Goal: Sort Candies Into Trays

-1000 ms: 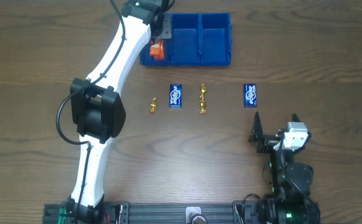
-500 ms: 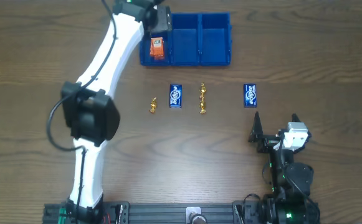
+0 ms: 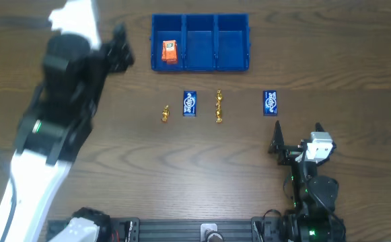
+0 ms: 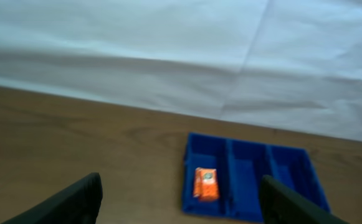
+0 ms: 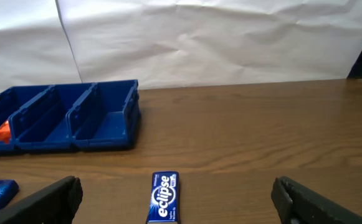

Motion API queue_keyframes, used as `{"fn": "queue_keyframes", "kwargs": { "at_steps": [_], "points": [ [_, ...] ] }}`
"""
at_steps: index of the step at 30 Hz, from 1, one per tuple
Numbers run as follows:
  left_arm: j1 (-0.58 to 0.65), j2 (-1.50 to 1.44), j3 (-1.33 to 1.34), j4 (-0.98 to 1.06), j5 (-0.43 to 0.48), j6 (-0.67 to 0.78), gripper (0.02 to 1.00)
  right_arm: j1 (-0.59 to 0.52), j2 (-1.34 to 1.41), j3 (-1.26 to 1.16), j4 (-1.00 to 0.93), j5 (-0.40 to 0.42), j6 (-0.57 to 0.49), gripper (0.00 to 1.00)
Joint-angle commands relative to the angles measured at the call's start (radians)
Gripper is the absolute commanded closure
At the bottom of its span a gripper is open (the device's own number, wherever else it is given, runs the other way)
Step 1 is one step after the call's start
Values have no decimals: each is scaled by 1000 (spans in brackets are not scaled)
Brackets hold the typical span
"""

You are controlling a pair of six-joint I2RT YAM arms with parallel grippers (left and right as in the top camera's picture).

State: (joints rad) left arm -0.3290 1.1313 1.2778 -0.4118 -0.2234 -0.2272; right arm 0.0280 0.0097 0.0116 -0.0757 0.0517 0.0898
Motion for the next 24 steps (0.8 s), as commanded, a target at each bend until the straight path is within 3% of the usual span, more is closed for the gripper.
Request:
{"fn": "queue_keyframes", "kwargs": {
  "at_steps": [1, 9, 15, 19, 24],
  "points": [
    [73, -323, -270, 6, -9, 60, 202, -4, -7, -4, -2, -5, -13, 3],
    [222, -756, -668, 68, 171, 103, 169, -4, -7, -4, -2, -5, -13, 3],
    [256, -995, -970, 216, 243, 109, 134, -4, -7, -4, -2, -5, -13, 3],
    [280, -1061, -1137, 368, 296, 127, 60, -4, -7, -4, -2, -5, -13, 5],
    [299, -1111, -1273, 476, 303, 127, 40, -4, -7, -4, -2, -5, -13, 3]
  ]
}}
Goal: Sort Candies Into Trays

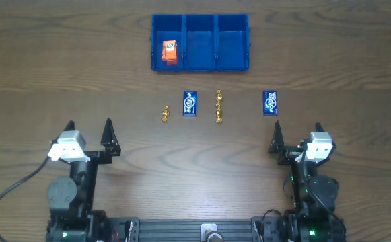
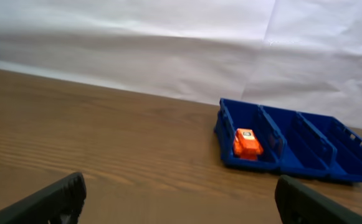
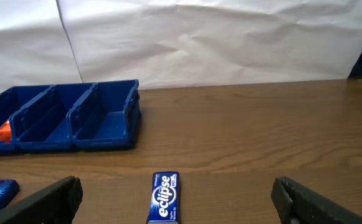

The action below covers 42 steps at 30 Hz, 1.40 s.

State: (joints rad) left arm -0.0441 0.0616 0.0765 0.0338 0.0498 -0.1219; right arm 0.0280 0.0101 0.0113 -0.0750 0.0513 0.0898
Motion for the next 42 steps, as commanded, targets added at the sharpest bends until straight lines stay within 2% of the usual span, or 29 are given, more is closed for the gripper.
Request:
{"fn": "queue_keyframes", "kwargs": {
  "at_steps": [1, 5, 7, 38, 42],
  "points": [
    [14, -43, -72, 27, 29, 21, 40, -4, -7, -3, -3, -5, -13, 3],
    [18, -55, -72, -55, 30, 21, 18, -4, -7, -3, -3, -5, -13, 3],
    [18, -58, -72, -111, 29, 22, 38, -4, -7, -3, -3, -5, -13, 3],
    [18, -58, -72, -107, 28, 21, 20, -4, -7, -3, 7, 5, -13, 3],
    [18, -58, -72, -107, 28, 21, 20, -4, 16, 52, 5, 13, 17, 3]
  ]
}}
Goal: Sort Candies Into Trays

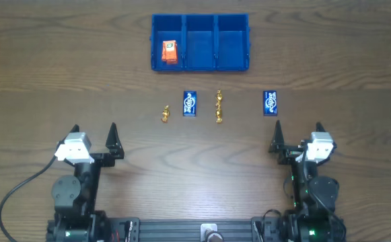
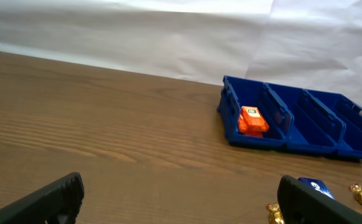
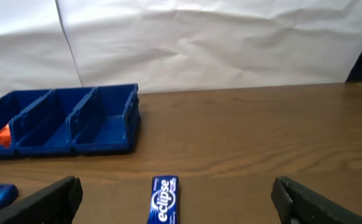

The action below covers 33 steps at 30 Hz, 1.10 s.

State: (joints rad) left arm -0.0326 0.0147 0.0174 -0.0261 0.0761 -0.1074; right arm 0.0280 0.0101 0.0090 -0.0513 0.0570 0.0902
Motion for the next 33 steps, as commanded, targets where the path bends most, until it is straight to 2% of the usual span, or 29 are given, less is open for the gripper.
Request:
{"fn": "queue_keyframes", "kwargs": {
  "at_steps": [1, 5, 10, 16, 20, 26, 33],
  "points": [
    [7, -11, -13, -47, 2, 7, 20, -4, 39, 90, -40, 7, 12, 3],
    [7, -11, -13, -47, 2, 7, 20, -4, 239, 335, -173, 8, -56, 3],
    [7, -11, -13, -47, 2, 7, 20, -4, 628, 690, -342, 7, -58, 3],
    [7, -11, -13, -47, 2, 7, 20, -4, 1122, 1088, -669, -9, -58, 3],
    [7, -11, -13, -47, 2, 7, 20, -2, 1360, 1160, -710, -73, -53, 3],
    [7, -11, -13, -47, 2, 7, 20, -1, 1611, 1160, -673, -111, -8, 3],
    [7, -11, -13, -47, 2, 7, 20, 3, 1750, 1160, -641, -119, 14, 3]
  ]
}}
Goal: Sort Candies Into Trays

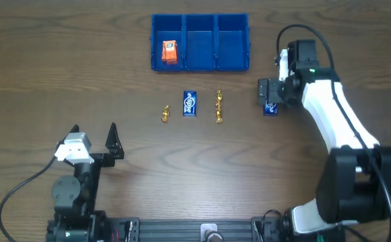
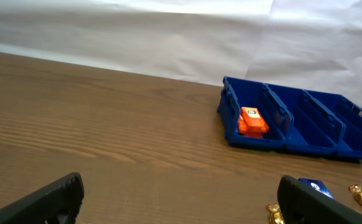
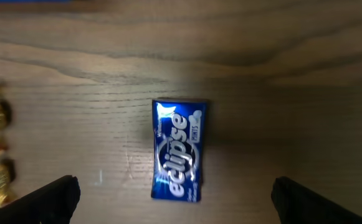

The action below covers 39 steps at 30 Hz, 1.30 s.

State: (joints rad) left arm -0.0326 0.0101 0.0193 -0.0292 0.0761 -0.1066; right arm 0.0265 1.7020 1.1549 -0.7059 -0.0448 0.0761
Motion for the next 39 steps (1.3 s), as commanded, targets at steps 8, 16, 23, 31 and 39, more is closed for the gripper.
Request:
{"fn": "queue_keyframes", "kwargs": {
  "at_steps": [8, 16, 23, 31, 39],
  "points": [
    [7, -6, -14, -44, 2, 6, 20, 20, 141, 14, 35, 41, 46, 1],
    [7, -6, -14, -44, 2, 6, 20, 31, 164, 11, 47, 71, 50, 1],
    [7, -6, -14, -44, 2, 6, 20, 31, 192, 10, 56, 81, 51, 1],
    [7, -6, -14, -44, 2, 6, 20, 40, 211, 10, 69, 95, 50, 159],
    [7, -6, -14, -44, 2, 6, 20, 57, 211, 10, 73, 119, 47, 549]
  ]
}}
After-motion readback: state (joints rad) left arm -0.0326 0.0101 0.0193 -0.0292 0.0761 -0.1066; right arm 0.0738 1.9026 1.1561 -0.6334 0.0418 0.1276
